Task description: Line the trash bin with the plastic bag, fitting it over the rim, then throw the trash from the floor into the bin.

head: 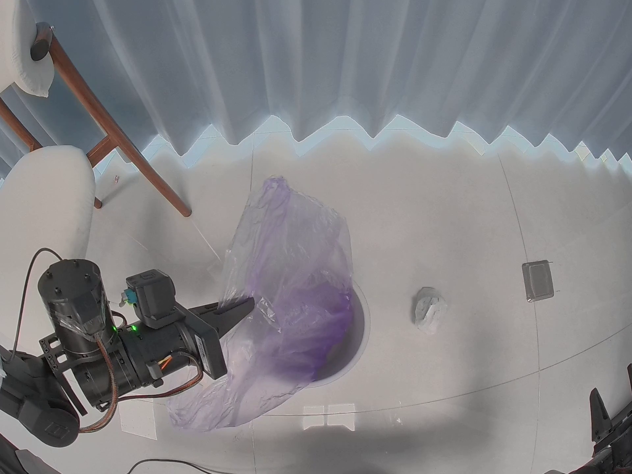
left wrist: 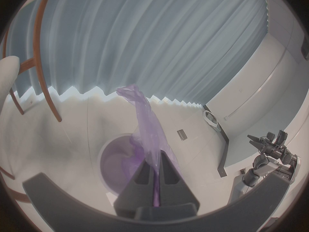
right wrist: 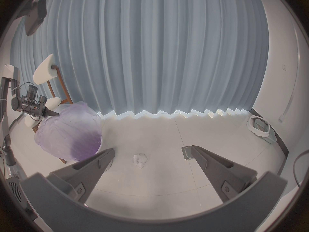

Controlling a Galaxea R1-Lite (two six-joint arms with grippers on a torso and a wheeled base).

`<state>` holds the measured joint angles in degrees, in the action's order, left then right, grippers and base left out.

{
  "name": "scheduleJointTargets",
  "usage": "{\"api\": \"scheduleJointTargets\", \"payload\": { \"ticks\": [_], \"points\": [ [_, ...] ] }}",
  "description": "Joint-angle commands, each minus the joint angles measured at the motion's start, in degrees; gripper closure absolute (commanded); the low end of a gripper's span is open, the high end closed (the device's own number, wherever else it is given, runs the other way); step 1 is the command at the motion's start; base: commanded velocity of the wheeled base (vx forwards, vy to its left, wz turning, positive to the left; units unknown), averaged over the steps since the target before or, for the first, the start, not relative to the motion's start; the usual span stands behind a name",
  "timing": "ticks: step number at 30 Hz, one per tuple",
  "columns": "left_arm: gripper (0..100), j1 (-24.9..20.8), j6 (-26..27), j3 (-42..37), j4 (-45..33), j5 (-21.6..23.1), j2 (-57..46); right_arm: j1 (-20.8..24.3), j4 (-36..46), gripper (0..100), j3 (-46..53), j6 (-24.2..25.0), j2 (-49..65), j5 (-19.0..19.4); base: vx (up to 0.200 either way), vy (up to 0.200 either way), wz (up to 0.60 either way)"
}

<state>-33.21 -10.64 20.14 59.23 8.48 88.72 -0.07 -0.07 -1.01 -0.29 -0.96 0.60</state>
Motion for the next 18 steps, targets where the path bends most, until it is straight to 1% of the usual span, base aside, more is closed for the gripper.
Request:
{"api": "scheduleJointTargets", "payload": {
  "ticks": [1, 6, 8, 13, 16, 18],
  "points": [
    [100, -0.2, -0.1, -0.1, 3.9, 0.0, 4.9, 0.0, 0.0, 0, 1.0, 0.0, 0.9, 0.0, 0.000, 0.000, 0.00],
    [100, -0.2, -0.9, -1.1, 7.8, 0.0, 5.6, 0.0, 0.0, 0, 1.0, 0.0, 0.9, 0.0, 0.000, 0.000, 0.00],
    [100, -0.2, -2.0, -3.0, 8.0, 0.4, 4.5, 0.0, 0.0, 0, 1.0, -0.1, 0.9, 0.0, 0.000, 0.000, 0.00],
    [100, -0.2, -2.7, -5.0, 7.7, 0.7, 1.5, 0.0, 0.0, 0, 1.0, 0.0, 0.9, 0.0, 0.000, 0.000, 0.00],
    [100, 0.4, -4.9, -6.0, 7.3, 0.9, -1.0, 0.0, 0.0, 0, 1.0, -0.1, 0.9, 0.0, 0.200, 0.000, 0.00],
    [100, 0.6, -5.1, -6.0, 7.3, 1.1, -1.7, 0.0, 0.0, 0, 1.0, 0.0, 0.9, 0.0, 0.200, 0.000, 0.00]
  ]
}}
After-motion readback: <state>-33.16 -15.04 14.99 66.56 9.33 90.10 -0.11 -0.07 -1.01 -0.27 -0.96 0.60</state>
